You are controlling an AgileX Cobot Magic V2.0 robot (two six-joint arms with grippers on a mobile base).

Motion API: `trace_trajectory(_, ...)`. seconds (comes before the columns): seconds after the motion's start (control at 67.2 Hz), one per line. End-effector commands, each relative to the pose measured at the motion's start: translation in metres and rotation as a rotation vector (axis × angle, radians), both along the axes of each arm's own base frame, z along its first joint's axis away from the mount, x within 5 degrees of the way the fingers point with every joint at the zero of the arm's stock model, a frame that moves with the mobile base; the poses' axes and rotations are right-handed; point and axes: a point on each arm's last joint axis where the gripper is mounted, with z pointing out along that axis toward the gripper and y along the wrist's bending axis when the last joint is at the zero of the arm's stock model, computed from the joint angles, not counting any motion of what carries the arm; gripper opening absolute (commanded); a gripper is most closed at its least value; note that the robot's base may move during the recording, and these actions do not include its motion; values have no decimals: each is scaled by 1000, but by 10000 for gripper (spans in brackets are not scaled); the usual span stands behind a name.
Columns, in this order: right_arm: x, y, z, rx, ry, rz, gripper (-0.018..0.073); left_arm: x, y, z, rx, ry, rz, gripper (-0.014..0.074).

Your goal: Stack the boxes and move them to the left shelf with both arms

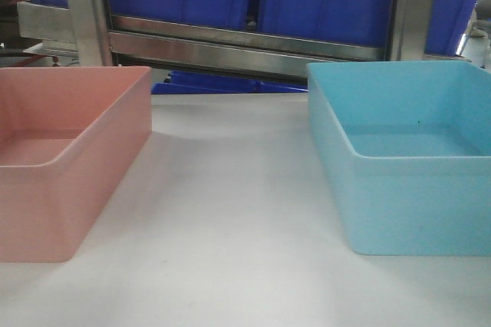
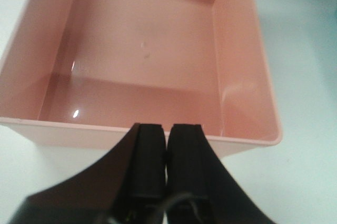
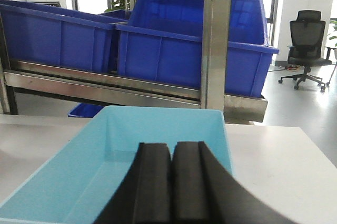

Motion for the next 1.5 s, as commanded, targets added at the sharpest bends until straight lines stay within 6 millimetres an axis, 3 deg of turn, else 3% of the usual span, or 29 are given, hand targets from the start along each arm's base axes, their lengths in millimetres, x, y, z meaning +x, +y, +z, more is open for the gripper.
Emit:
trace_trajectory(0.0,-5,-1,15,2,-126,-7,48,24,-2,17,24,22,-8,-3)
trace_trajectory(0.119,-5,-1,15,2,-126,-7,48,59,-5,18,40,171,-19,-3)
trace_trajectory(0.447,-5,-1,15,2,-126,-7,48,150,13,19,129,560,-128,7)
trace_trajectory(0.551,-5,-1,15,2,-126,-7,48,176,23,27,156,519,-137,118)
trace_trajectory(0.685,-5,-1,15,2,-126,-7,48,203,39,37,217,465,-111,365)
trace_trajectory(0.774,-5,-1,15,2,-126,-7,48,221,49,37,267,442,-85,432)
trace_trajectory(0.908,-5,-1,15,2,-126,-7,48,245,60,27,281,442,-70,426)
trace_trajectory(1.102,-5,-1,15,2,-126,-7,48,265,72,-11,272,529,-68,413)
trace_trajectory(1.191,-5,-1,15,2,-126,-7,48,269,78,-22,273,553,-58,313)
trace_trajectory(1.34,-5,-1,15,2,-126,-7,48,274,86,-37,278,578,-47,-24)
trace_trajectory(1.489,-5,-1,15,2,-126,-7,48,273,84,-40,275,604,-57,-10)
